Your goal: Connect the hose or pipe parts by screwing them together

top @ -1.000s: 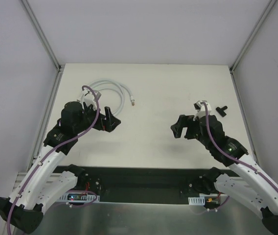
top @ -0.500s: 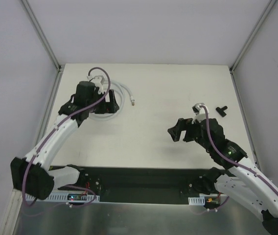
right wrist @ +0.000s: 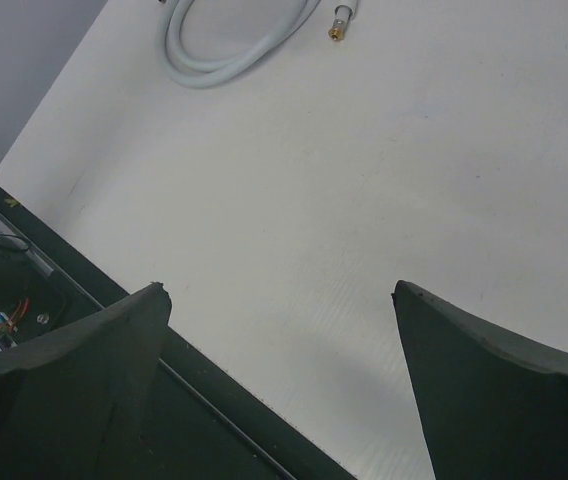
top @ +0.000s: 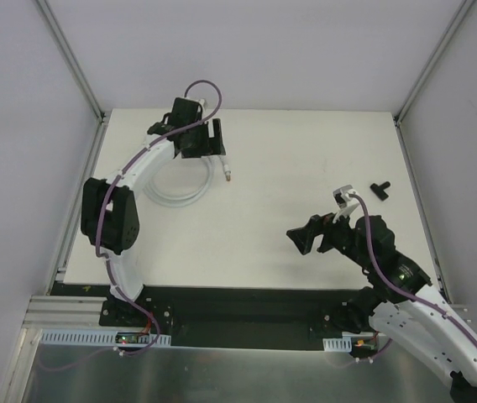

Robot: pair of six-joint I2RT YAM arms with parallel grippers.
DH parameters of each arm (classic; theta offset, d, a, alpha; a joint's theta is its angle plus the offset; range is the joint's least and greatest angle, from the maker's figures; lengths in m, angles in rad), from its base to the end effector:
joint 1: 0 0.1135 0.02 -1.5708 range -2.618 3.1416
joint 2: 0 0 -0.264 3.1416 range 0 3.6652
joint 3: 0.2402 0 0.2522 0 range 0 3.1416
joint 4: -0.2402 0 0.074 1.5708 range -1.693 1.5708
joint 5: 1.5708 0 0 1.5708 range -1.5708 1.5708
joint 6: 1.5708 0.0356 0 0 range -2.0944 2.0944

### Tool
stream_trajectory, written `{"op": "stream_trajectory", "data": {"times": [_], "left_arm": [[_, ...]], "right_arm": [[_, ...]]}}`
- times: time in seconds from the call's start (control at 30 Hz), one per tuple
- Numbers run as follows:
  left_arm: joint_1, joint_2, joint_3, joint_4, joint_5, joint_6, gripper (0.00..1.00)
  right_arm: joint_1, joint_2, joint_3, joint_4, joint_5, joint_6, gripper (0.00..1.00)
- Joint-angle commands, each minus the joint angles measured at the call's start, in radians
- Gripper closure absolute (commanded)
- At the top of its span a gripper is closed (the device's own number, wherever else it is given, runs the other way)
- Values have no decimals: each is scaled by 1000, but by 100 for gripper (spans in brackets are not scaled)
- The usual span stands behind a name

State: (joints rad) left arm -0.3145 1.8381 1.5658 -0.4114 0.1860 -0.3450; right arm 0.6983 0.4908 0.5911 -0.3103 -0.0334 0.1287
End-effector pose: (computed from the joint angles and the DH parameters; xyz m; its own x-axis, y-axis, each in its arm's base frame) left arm 0.4033 -0.1381 0.2912 -0.7142 -0.1172 -0.6901 0.2113 0.9038 -0.3721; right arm 0.1004 0.0858 0.2993 -0.2440 -0.0373 -0.9690 -0.6416 0.7556 0.1324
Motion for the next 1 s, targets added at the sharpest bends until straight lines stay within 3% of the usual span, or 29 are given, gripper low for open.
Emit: {"op": "stream_trajectory", "data": {"times": [0.0, 0.07, 0.17, 0.33, 0.53, 0.8, 0.97], "left_arm": [[-72, 105, 149, -27, -94, -136, 22], [-75, 151, 197, -52, -144, -184, 29], [-81, 222, 243, -81, -180, -244, 30], [-127, 322, 339, -93, -238, -218, 30], [-126, 389, 356, -110, -310, -258, 32], [-143, 478, 448, -142, -336, -187, 39], [-182, 542, 548, -240, -479, -120, 42]], "right_arm": [[1, -11, 3, 39, -34, -34, 3], [1, -9, 3, 39, -42, -35, 3], [0, -11, 1, 36, -63, -43, 3], [0, -12, 4, 17, -80, -67, 3], [1, -8, 24, -24, -71, -100, 3], [0, -38, 7, -29, -69, -95, 3], [1, -43, 3, -15, -77, -80, 3]]}}
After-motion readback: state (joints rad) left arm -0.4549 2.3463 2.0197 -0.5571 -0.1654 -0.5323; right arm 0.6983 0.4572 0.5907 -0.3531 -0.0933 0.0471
